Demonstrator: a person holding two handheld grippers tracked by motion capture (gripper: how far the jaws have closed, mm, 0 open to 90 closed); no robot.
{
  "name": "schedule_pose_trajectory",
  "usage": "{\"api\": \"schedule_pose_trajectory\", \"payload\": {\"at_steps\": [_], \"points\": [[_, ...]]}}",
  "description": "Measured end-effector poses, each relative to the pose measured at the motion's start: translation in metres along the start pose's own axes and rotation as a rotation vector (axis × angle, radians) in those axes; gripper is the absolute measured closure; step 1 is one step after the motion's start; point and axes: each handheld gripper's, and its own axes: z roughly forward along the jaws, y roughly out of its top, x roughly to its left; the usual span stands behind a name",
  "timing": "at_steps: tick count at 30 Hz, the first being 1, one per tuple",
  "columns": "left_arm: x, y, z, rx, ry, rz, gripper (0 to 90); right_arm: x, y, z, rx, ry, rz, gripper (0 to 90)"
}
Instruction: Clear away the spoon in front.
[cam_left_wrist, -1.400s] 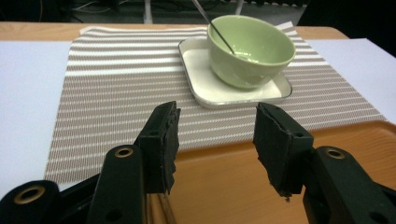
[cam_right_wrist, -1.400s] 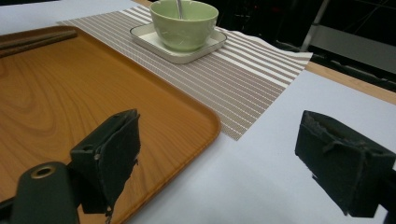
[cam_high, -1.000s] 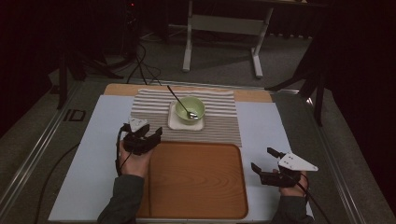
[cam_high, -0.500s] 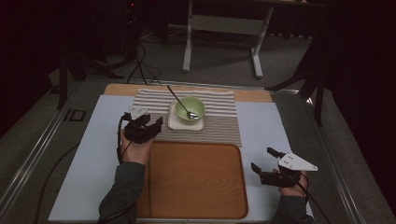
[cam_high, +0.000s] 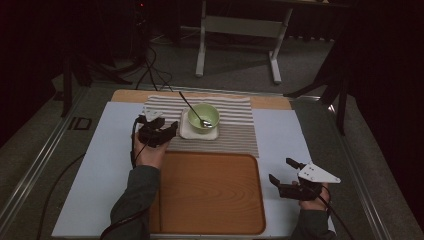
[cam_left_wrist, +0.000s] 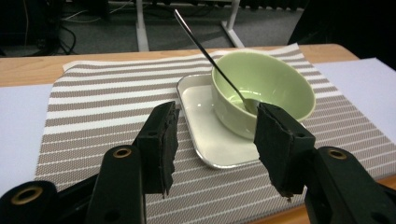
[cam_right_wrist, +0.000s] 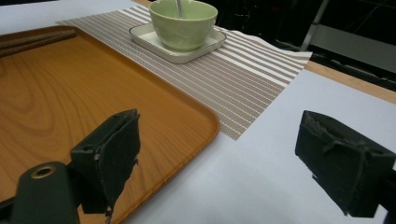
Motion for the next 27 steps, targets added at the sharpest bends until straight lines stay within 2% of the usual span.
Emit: {"api": "schedule_pose_trajectory", "payload": {"at_steps": [15, 27], "points": [[0.005, 0.013, 0.023, -0.023, -0.006, 0.001, 49.5, -0.001, 0.0, 0.001, -0.001, 0.001, 0.002, 13.5], [0.003, 0.015, 0.039, -0.006, -0.01, 0.021, 49.5, -0.001, 0.0, 0.001, 0.0, 0.002, 0.0, 13.5]]}}
